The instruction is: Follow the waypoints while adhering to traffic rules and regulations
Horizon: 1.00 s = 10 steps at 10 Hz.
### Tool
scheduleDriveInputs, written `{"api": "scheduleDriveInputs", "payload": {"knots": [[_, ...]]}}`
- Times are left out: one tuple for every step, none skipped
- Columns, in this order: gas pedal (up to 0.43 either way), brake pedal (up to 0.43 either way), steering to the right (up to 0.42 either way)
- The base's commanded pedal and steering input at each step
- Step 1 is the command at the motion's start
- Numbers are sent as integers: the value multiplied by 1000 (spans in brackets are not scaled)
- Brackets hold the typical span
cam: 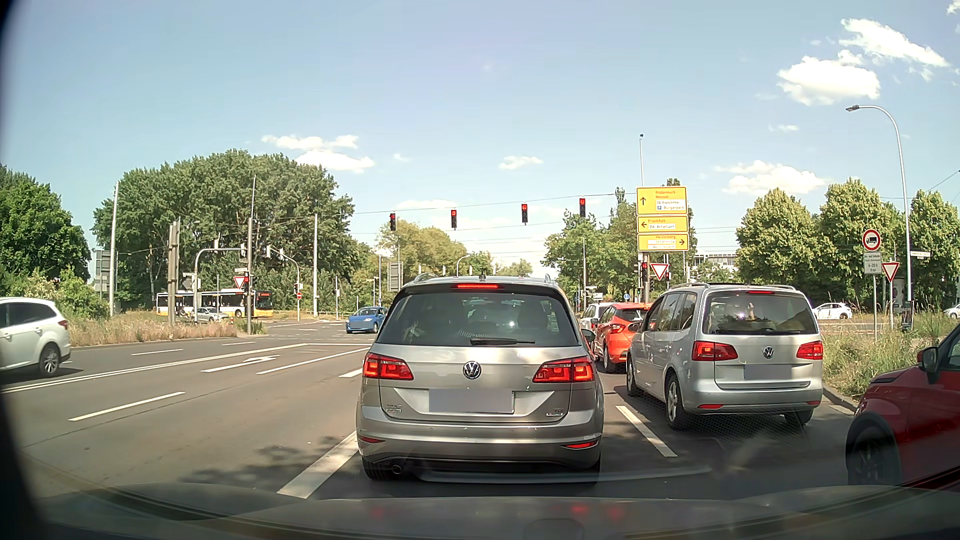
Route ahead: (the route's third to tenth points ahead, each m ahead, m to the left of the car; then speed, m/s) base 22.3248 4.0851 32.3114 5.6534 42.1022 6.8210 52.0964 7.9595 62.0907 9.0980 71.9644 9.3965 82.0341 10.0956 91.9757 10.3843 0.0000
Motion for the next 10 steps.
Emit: {"api": "scheduleDriveInputs", "payload": {"knots": [[0,323,3],[0,323,3],[0,323,3],[0,323,3],[0,323,3],[0,323,3],[0,323,3],[0,323,3],[0,323,3],[0,323,3]]}}
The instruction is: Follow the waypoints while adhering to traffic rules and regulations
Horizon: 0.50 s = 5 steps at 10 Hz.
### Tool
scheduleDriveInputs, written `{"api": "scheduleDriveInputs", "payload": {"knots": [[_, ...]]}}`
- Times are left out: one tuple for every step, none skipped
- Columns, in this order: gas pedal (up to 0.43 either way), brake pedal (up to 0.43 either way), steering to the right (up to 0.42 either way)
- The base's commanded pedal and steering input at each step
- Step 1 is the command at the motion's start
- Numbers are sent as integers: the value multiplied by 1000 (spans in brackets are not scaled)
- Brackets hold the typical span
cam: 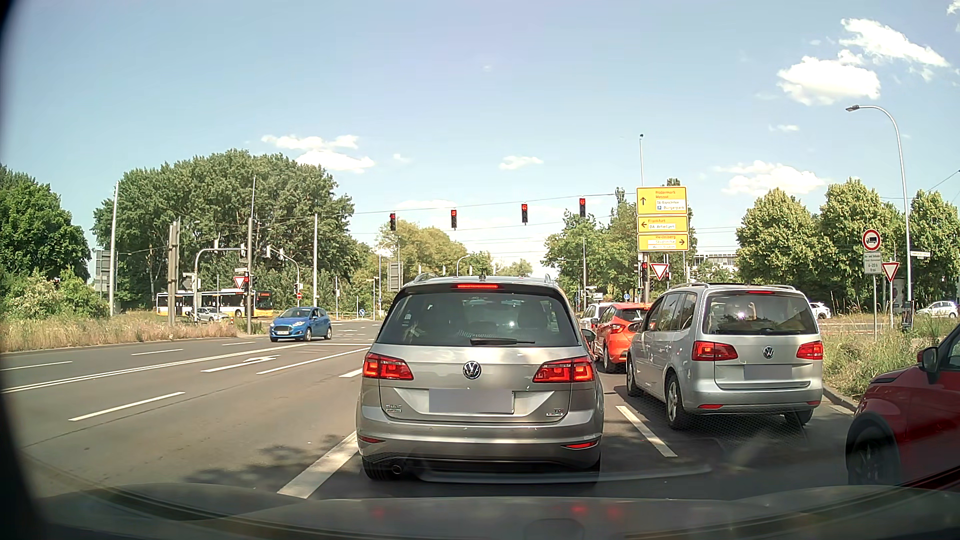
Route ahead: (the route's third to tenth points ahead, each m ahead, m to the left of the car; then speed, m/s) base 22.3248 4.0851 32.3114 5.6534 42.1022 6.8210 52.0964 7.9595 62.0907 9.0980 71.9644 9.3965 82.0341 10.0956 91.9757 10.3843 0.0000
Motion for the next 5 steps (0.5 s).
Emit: {"api": "scheduleDriveInputs", "payload": {"knots": [[0,323,3],[0,323,3],[0,323,3],[0,323,3],[0,323,3]]}}
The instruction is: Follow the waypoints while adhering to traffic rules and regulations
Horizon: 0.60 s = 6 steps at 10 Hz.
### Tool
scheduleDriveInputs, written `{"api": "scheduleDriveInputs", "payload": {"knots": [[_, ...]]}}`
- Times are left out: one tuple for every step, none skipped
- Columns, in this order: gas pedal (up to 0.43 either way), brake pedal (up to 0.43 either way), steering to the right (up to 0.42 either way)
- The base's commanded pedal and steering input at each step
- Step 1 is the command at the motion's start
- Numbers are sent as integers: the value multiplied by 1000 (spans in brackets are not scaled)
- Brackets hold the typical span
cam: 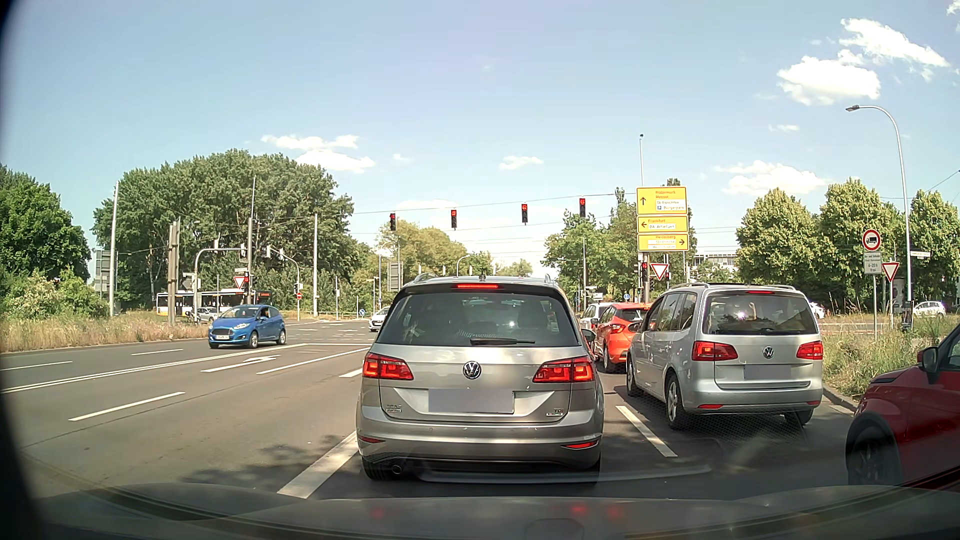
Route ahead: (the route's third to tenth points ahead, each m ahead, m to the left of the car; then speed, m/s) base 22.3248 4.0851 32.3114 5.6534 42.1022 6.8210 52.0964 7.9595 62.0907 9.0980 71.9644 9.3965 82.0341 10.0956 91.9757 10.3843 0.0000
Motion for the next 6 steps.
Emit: {"api": "scheduleDriveInputs", "payload": {"knots": [[0,323,3],[0,323,3],[0,323,3],[0,323,3],[0,323,3],[0,323,3]]}}
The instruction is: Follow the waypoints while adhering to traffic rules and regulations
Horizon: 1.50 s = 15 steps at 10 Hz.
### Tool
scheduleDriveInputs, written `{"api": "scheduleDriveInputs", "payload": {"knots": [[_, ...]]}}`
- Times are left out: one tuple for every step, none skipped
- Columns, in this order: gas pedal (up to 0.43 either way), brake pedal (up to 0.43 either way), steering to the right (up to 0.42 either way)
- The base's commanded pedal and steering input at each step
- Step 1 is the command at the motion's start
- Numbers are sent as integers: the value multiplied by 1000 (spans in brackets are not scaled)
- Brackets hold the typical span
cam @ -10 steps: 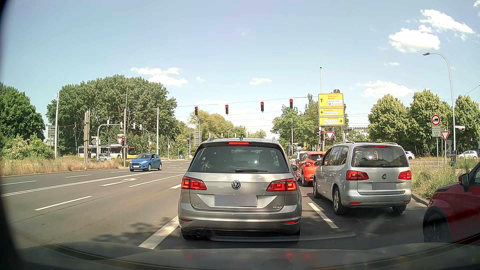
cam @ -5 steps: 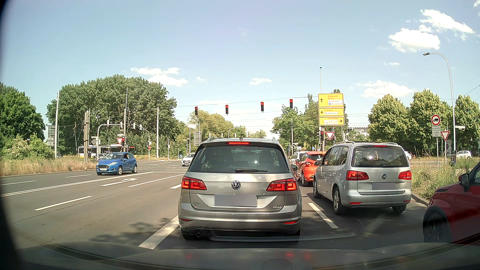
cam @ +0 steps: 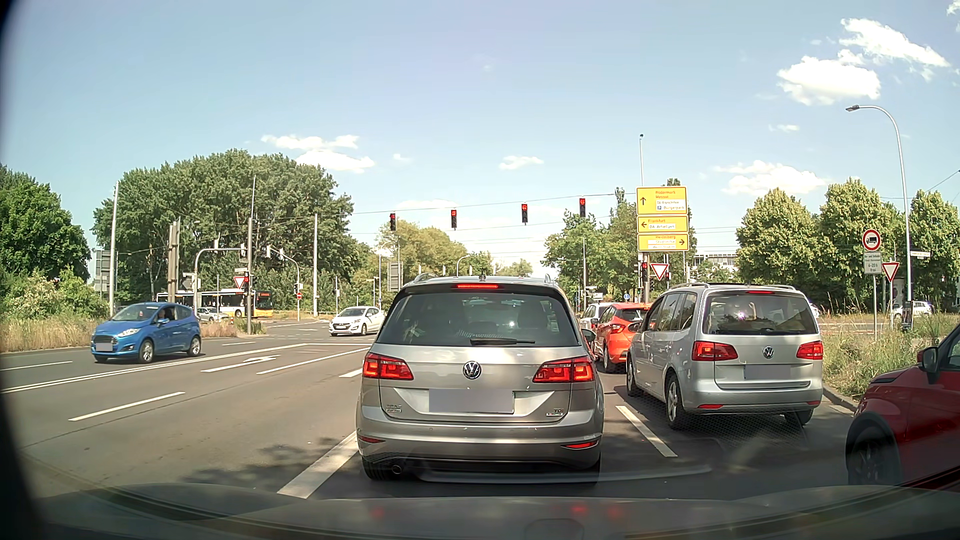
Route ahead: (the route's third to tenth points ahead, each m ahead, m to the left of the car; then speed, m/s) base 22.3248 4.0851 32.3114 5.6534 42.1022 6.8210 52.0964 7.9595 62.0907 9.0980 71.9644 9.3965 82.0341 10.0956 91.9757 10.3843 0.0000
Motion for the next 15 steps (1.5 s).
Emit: {"api": "scheduleDriveInputs", "payload": {"knots": [[0,323,3],[0,323,3],[0,323,3],[0,323,3],[0,323,3],[0,323,3],[0,323,3],[0,323,3],[0,323,3],[0,323,3],[0,323,3],[0,323,3],[0,323,3],[0,323,3],[0,323,3]]}}
